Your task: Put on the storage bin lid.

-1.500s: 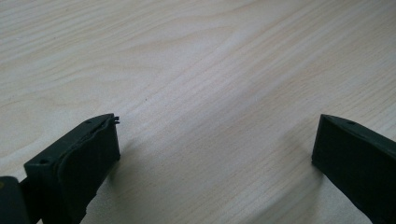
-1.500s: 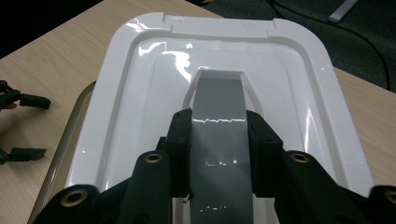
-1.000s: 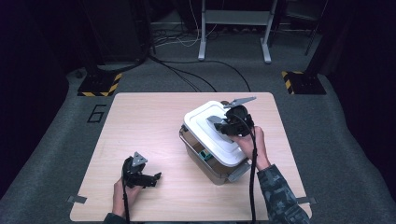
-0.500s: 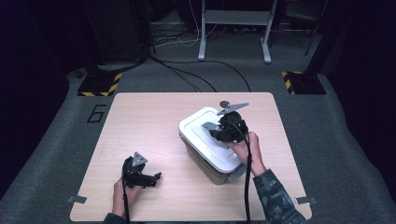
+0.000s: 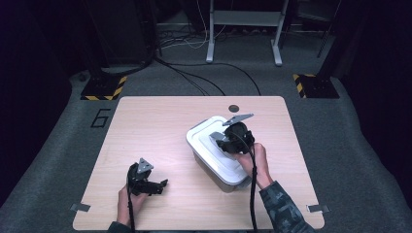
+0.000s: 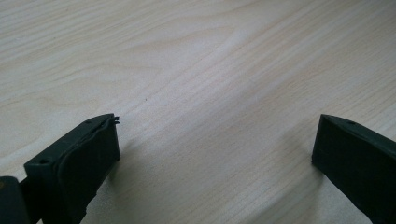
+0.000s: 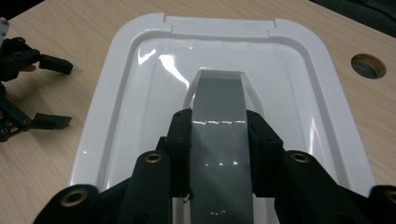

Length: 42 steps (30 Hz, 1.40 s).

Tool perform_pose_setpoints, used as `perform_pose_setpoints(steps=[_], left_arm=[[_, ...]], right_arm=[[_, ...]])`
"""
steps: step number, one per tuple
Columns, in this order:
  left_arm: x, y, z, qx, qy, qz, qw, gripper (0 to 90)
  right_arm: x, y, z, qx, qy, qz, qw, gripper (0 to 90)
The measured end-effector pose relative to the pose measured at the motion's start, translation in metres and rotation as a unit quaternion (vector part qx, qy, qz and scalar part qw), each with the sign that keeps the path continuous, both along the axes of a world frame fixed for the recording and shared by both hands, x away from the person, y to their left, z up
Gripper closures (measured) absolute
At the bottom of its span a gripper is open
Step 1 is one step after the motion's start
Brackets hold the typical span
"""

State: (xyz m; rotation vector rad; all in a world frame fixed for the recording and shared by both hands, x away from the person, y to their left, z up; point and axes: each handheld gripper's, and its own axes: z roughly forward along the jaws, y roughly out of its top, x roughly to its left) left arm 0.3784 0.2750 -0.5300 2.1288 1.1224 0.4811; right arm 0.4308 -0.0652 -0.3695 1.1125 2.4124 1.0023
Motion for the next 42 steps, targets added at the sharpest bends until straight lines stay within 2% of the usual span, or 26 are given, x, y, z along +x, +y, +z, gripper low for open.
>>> perform_pose_setpoints(steps=[5,15,27,29,30,33,37,42], left_arm=[[0.0,0.0,0.0,-0.001,0.0,0.001,1.0,0.2],[0.0,0.0,0.0,-0.001,0.0,0.001,1.0,0.2],[0.0,0.0,0.0,0.0,0.0,0.0,1.0,0.2],[0.0,0.0,0.0,-0.001,0.0,0.0,1.0,0.2],[0.0,0.0,0.0,-0.001,0.0,0.0,1.0,0.2],[0.0,0.0,0.0,-0.001,0.0,0.001,1.0,0.2],[0.0,0.0,0.0,-0.001,-0.002,0.001,1.0,0.2],[0.0,0.0,0.0,0.0,0.001,0.0,1.0,0.2]], right_arm=[[-0.002,0.005,-0.003,-0.008,-0.007,-0.002,0.9999,66.4],[-0.004,0.005,-0.007,0.006,-0.007,-0.014,0.9999,66.4],[-0.006,0.007,-0.008,0.003,-0.009,-0.017,0.9998,66.1],[-0.005,0.007,-0.008,0.004,-0.004,-0.016,0.9999,65.7],[-0.005,0.007,-0.008,0.003,-0.003,-0.016,0.9999,64.0],[-0.002,0.007,-0.011,-0.005,0.003,-0.015,0.9999,48.0],[0.0,0.004,-0.008,0.01,-0.001,-0.013,0.9999,31.9],[0.005,-0.001,0.0,0.016,-0.007,-0.013,0.9998,15.5]])
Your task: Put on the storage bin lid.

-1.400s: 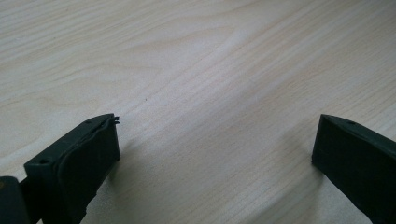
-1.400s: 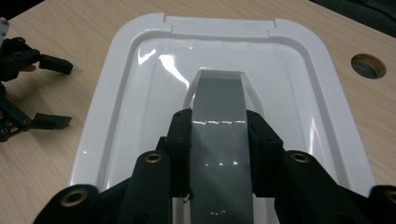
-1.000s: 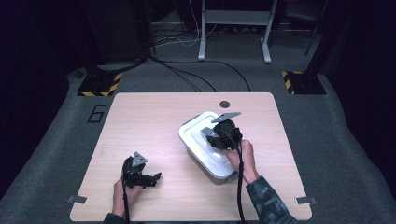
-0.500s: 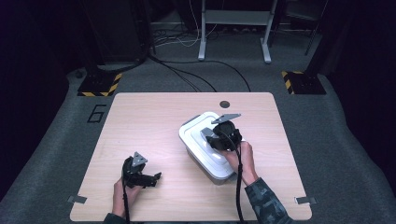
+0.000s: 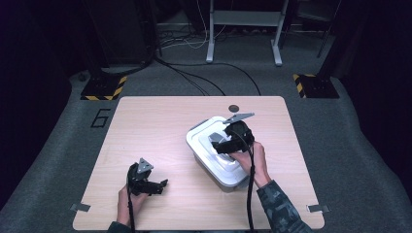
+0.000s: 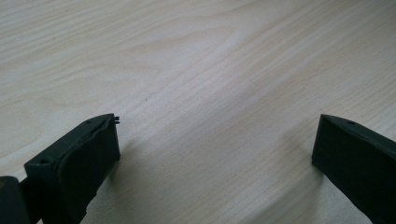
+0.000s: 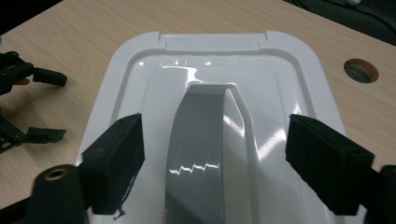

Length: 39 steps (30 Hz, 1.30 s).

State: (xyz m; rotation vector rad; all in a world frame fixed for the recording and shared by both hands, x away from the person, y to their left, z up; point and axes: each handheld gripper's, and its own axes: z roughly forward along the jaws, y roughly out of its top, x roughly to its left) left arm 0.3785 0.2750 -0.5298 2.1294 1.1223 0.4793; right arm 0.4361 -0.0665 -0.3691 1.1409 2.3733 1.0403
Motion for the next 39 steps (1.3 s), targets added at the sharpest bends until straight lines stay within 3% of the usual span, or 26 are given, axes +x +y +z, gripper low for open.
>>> perform_pose_setpoints(steps=[4,10,27,39], left_arm=[[0.0,0.0,0.0,0.001,0.001,-0.001,1.0,0.2],[0.0,0.0,0.0,0.001,0.002,-0.001,1.0,0.3],[0.0,-0.001,0.0,-0.004,-0.002,0.004,1.0,0.3],[0.0,-0.001,-0.001,-0.005,-0.003,0.005,1.0,0.3]], right_arm=[[0.005,-0.005,0.007,0.0,-0.002,0.005,1.0,11.1],[0.015,-0.019,0.013,0.003,-0.011,-0.013,0.9999,5.4],[0.045,-0.068,0.016,0.014,-0.007,-0.062,0.9979,5.1],[0.059,-0.106,0.009,0.022,0.0,-0.113,0.9934,5.1]])
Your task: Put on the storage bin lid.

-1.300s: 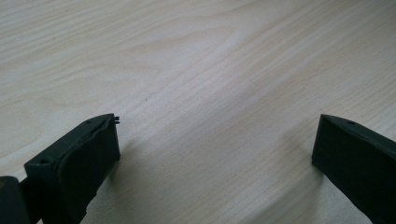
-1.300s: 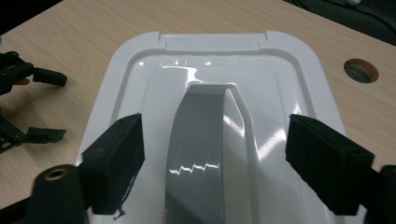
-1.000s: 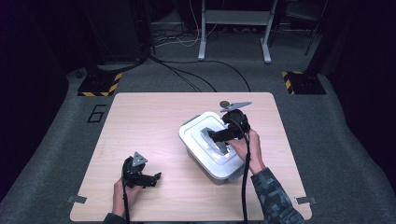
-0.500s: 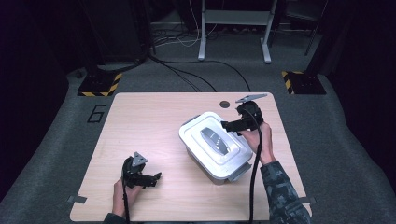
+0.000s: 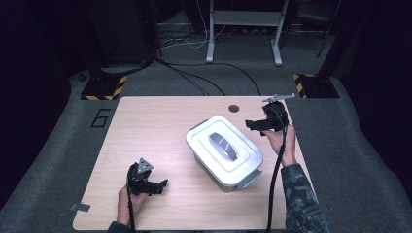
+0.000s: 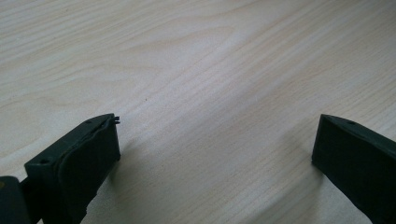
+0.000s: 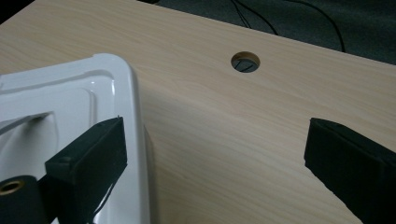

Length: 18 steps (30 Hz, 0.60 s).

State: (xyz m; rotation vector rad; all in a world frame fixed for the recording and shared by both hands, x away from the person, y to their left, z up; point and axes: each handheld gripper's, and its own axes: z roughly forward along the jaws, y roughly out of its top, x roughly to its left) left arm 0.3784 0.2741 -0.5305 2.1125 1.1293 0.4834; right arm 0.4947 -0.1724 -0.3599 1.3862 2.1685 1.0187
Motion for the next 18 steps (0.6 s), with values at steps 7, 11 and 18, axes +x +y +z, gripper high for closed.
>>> perform_pose_setpoints(steps=[7,11,18], left_arm=[[0.0,0.0,0.0,0.0,0.0,0.0,1.0,0.3],[0.0,0.0,0.0,0.001,0.0,-0.001,1.0,0.3],[0.0,0.0,0.0,0.0,0.0,0.0,1.0,0.3]], right_arm=[[0.007,-0.02,-0.014,0.007,0.012,-0.03,0.9994,5.2],[0.011,-0.03,-0.024,0.011,0.023,-0.043,0.9988,5.2],[0.017,-0.045,-0.045,0.011,0.044,-0.071,0.9964,5.5]])
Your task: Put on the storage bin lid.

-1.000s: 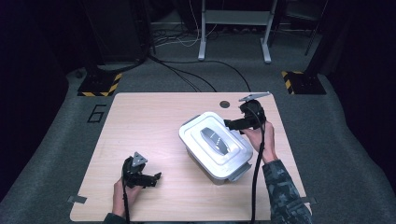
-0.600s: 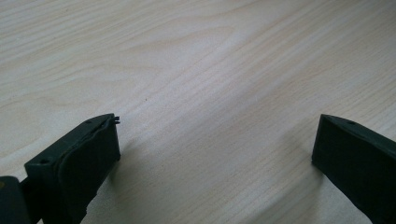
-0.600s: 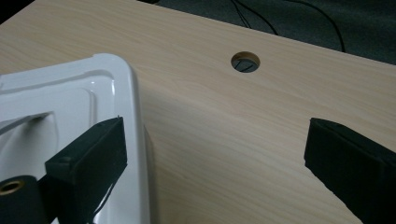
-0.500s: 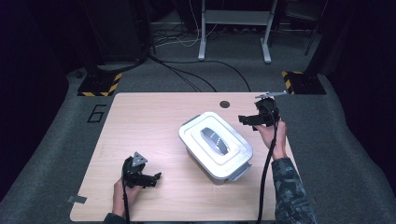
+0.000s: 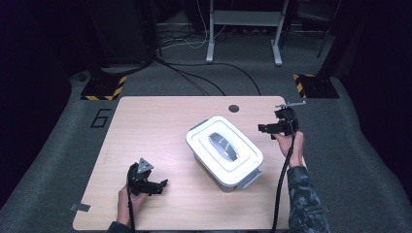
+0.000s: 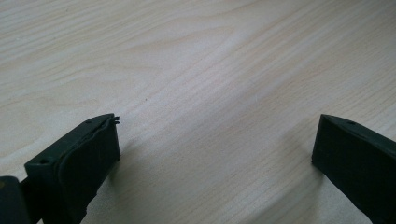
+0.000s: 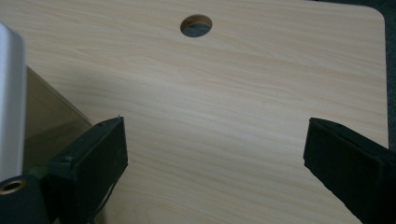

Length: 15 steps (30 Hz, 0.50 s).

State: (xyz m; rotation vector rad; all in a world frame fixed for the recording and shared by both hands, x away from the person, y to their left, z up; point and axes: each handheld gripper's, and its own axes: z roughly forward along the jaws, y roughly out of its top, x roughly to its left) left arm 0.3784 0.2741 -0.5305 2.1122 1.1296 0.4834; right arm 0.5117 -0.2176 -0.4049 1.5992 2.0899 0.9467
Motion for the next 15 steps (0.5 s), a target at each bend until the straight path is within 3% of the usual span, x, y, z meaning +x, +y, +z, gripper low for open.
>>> perform_pose_setpoints(steps=[5,15], left_arm=[[0.0,0.0,0.0,0.002,0.0,-0.001,1.0,0.3],[0.0,0.0,0.0,0.001,0.0,-0.001,1.0,0.3]], right_arm=[[0.002,-0.008,-0.015,0.0,0.021,-0.018,0.9996,5.7],[0.001,-0.023,-0.055,-0.017,0.056,-0.028,0.9979,5.7]])
